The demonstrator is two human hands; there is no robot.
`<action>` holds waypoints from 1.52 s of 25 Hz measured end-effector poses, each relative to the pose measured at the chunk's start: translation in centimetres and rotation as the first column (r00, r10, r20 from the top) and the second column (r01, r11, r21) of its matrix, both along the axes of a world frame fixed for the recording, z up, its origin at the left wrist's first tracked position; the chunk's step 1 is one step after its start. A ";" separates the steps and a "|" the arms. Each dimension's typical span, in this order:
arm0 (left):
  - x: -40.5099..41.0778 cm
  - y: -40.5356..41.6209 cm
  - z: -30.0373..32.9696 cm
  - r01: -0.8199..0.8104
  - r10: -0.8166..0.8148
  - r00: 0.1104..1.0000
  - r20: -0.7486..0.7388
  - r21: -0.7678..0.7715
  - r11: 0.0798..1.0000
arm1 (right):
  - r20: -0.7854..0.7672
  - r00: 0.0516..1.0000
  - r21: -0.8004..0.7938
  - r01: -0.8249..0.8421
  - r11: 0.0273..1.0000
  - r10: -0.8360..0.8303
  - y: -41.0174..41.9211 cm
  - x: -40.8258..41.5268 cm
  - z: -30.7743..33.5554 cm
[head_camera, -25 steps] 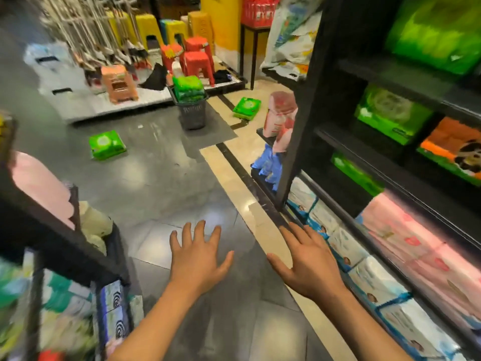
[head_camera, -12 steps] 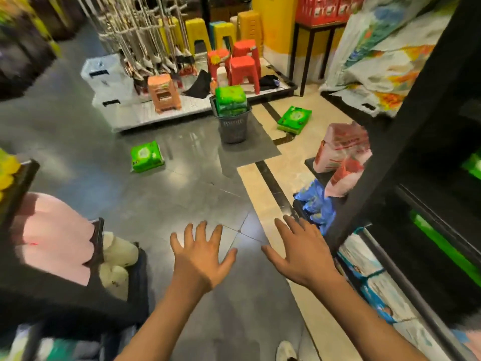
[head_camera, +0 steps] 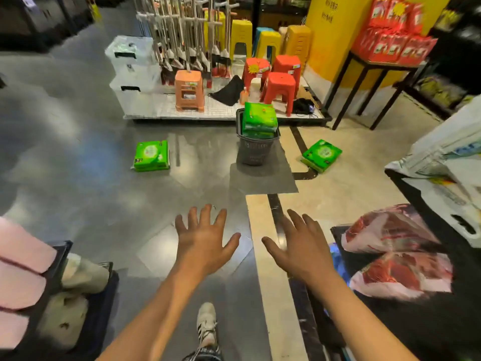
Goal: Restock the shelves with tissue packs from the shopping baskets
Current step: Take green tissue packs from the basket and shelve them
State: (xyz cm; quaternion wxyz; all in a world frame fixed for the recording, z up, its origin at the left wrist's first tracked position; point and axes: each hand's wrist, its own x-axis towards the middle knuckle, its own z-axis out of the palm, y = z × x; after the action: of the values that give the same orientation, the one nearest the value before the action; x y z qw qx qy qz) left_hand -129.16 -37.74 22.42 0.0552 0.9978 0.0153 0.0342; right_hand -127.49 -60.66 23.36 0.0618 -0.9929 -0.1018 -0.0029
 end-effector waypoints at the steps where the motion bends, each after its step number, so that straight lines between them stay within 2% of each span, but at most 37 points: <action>1: 3.3 0.5 -0.1 0.010 -0.010 1.000 -0.024 -0.004 1.000 | 0.008 1.000 0.000 0.017 1.000 -0.017 0.4 2.9 0.1; 4: 13.6 1.8 0.3 0.053 -0.053 0.998 0.029 -0.009 0.999 | 0.021 0.998 0.005 0.058 0.998 -0.058 1.4 11.6 0.7; 6: 20.7 2.1 1.2 0.087 -0.087 0.996 0.000 0.002 0.996 | 0.055 0.995 0.005 0.079 0.997 -0.079 1.8 17.6 1.1; 12: 39.6 0.6 1.2 0.143 -0.142 0.990 -0.023 0.046 0.989 | 0.032 0.991 0.046 0.126 0.991 -0.127 0.7 35.2 -0.1; 19: 59.5 -1.7 0.3 0.043 -0.034 0.995 -0.089 0.098 0.994 | -0.017 0.999 0.076 0.039 0.996 -0.038 -2.6 58.5 -0.7; 27: 81.6 -2.9 -1.5 -0.019 0.023 0.992 -0.126 0.030 0.999 | -0.057 0.998 0.008 -0.001 1.000 0.001 -4.4 82.1 -1.7; 33: 101.3 -1.7 -4.2 0.041 -0.046 0.981 -0.187 -0.030 0.999 | -0.091 0.987 -0.001 0.130 0.991 -0.130 -4.3 99.4 -4.3; 38: 113.9 -1.4 -4.8 0.064 -0.068 0.974 -0.216 -0.022 0.998 | -0.095 0.981 -0.007 0.169 0.986 -0.169 -5.5 110.6 -5.3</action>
State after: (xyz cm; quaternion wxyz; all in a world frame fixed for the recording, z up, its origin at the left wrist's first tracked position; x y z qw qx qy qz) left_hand -15.24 -39.12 17.64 0.0619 0.9951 -0.0116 -0.0764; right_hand -16.94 -66.12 18.09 0.0664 -0.9969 -0.0142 0.0391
